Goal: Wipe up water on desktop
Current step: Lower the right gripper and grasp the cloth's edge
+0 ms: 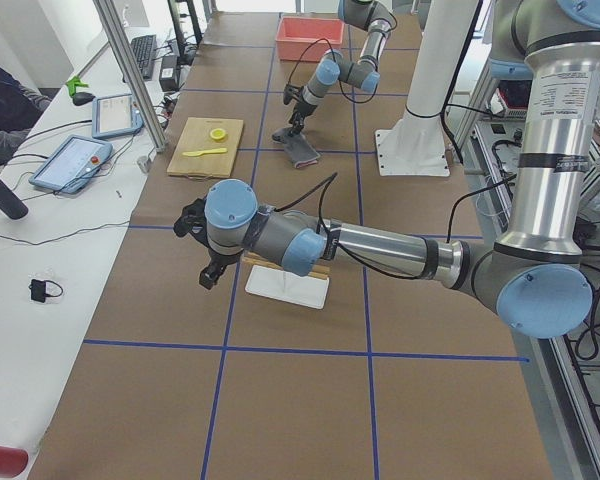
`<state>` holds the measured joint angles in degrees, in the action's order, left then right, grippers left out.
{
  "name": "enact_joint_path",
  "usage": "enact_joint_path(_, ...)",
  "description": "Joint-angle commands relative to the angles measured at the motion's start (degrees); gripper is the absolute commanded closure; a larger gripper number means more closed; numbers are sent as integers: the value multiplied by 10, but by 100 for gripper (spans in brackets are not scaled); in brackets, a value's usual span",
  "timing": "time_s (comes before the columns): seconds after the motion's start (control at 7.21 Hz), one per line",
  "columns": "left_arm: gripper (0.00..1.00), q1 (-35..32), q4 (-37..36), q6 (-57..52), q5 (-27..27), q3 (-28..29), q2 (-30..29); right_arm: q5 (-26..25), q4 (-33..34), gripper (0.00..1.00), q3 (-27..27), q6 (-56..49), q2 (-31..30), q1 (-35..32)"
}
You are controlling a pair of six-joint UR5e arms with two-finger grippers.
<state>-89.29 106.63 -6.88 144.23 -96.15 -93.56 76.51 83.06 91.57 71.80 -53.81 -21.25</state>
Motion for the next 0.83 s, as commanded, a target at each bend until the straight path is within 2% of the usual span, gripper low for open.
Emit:
enact_joint_path(0.0, 1, 0, 0, 0, 0, 1, 0, 0, -1, 100, 0, 0, 1, 1)
enact_joint_path(0.28, 1, 1, 0, 0, -1, 3, 0, 0, -1, 100, 18, 0, 1, -1)
enact_joint_path(0.42, 1, 1, 0, 0, -1, 3, 0, 3, 0, 100, 43, -2, -4, -9)
enact_joint_path(0.56, 1, 2, -1, 0, -3, 4, 0, 27, 12, 100, 78, -6, -16, -26)
enact_joint_path(0.69, 1, 2, -1, 0, -4, 8, 0, 40, 57, 100, 133, -9, -32, -39)
